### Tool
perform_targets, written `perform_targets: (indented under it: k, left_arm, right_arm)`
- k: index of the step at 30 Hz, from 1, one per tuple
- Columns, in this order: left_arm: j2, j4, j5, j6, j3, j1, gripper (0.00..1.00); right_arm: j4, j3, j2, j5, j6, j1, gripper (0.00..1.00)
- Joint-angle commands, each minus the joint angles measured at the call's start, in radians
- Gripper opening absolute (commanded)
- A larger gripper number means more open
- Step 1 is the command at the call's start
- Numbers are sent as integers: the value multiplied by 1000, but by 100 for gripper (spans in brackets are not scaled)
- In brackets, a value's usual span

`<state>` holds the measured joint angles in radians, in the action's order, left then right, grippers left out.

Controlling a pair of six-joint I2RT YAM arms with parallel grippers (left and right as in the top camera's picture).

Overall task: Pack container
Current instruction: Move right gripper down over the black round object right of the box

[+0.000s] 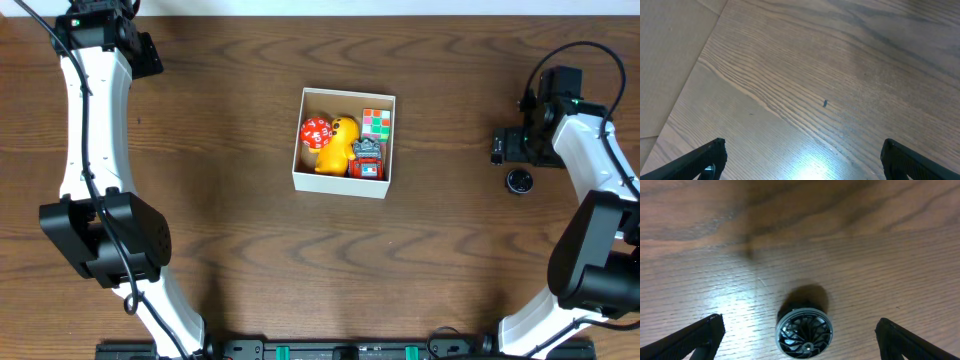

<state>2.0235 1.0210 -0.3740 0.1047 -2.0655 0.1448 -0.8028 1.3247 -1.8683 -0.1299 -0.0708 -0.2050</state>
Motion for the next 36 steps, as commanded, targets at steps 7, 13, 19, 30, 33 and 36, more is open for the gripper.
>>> perform_targets:
  k: [7,13,19,30,33,36]
  left_arm:
    - [-4,3,-20,5,-15,1,98]
    - [-4,3,-20,5,-15,1,98]
    - [-4,3,-20,5,-15,1,98]
    - [-4,3,-20,5,-15,1,98]
    - [-4,3,-20,5,-15,1,98]
    - [-4,3,-20,5,-15,1,98]
  right_arm:
    - [-19,-6,-119,4,-17,-11,99]
    - [-28,-7,-167,4,-17,-13,95]
    - [-40,-6,-173,3,-16,-13,89]
    - [-84,-6,-172,3,-16,-13,61]
    - [-91,-3,-172,3,-13,-12,59]
    - [-99,11,-172,4,-4,-10,60]
